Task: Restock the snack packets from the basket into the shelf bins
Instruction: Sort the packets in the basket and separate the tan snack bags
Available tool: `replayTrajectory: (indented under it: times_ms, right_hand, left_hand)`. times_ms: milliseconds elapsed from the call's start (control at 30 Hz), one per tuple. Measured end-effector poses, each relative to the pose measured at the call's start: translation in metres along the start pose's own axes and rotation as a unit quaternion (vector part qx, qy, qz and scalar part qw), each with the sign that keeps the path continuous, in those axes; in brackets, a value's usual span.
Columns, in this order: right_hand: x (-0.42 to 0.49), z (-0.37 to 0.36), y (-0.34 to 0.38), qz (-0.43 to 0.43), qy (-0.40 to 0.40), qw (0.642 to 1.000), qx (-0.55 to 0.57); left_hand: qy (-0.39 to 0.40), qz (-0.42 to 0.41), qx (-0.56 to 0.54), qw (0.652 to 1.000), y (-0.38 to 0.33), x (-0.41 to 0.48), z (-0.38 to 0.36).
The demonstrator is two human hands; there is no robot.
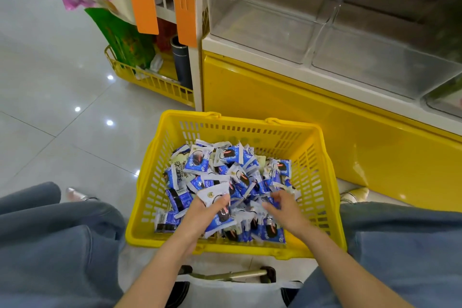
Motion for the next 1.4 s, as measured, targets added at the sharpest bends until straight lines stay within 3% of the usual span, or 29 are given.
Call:
replayTrajectory:
  times_ms: [67, 133, 200, 367, 567, 700, 833, 933, 1000, 1067, 1167, 1267, 1400]
  right_hand:
    - [0.007, -0.016, -0.015, -0.028, 0.08, 0.988, -0.131]
    - [0.011, -0.024, -0.02, -0.02, 0.098, 0.962, -0.252]
    - [0.015, -0.027, -0.019, -0.017, 0.101, 0.947, -0.305]
    - [0.02, -0.028, -0.021, 0.006, 0.132, 0.952, -0.275]
    - [0.031, 0.003, -0.006, 0.064, 0.124, 0.967, -0.213]
    - [0.051, 0.051, 0.017, 0.051, 0.05, 0.992, -0.105]
    - [0.078, 0.075, 0.032, 0.055, -0.081, 0.989, -0.107]
    - [0.095, 0.07, 0.03, 0.023, -0.094, 0.991, -0.095]
    - [0.101, 0.065, 0.027, -0.012, -0.088, 0.989, -0.12]
    - [0.105, 0.064, 0.028, -0.023, -0.124, 0.968, -0.218]
    - [0.096, 0.063, 0.036, 0.077, -0.235, 0.937, -0.248]
    - [0.075, 0.041, 0.029, 0.177, -0.16, 0.952, -0.191]
    - [0.063, 0.012, -0.011, 0.077, 0.048, 0.976, -0.197]
  left_hand:
    - [-0.012, 0.002, 0.002, 1.0, 0.003, 0.003, 0.005]
    - [-0.019, 0.001, -0.002, 1.0, 0.004, 0.006, 0.008]
    - [-0.027, -0.002, -0.008, 1.0, 0.005, 0.007, 0.009]
    - [-0.056, 0.033, -0.012, 0.998, 0.008, 0.012, 0.01]
    - [-0.06, 0.018, -0.019, 0.998, 0.002, 0.017, 0.01]
    - [-0.078, -0.002, -0.036, 0.996, -0.003, 0.023, 0.014]
    - [-0.093, -0.017, -0.031, 0.995, -0.005, 0.031, 0.02]
    - [-0.098, -0.029, 0.0, 0.995, -0.006, 0.037, 0.023]
    - [-0.091, -0.046, 0.033, 0.994, -0.009, 0.04, 0.023]
    - [-0.087, -0.06, 0.05, 0.993, -0.014, 0.044, 0.022]
    - [-0.088, -0.068, 0.044, 0.993, -0.02, 0.048, 0.019]
    - [-0.091, -0.066, 0.032, 0.993, -0.022, 0.05, 0.015]
    - [-0.063, -0.057, 0.031, 0.996, -0.014, 0.049, 0.012]
Point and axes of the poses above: each hand's wrist, its own x-axis towards the middle knuckle, its own z-axis out of the back of the hand, y = z × x, the point moved 2 cm from there along x, towards the middle knuckle, and after that the axes turned 1 degree about -x, right-handed, at the moved point
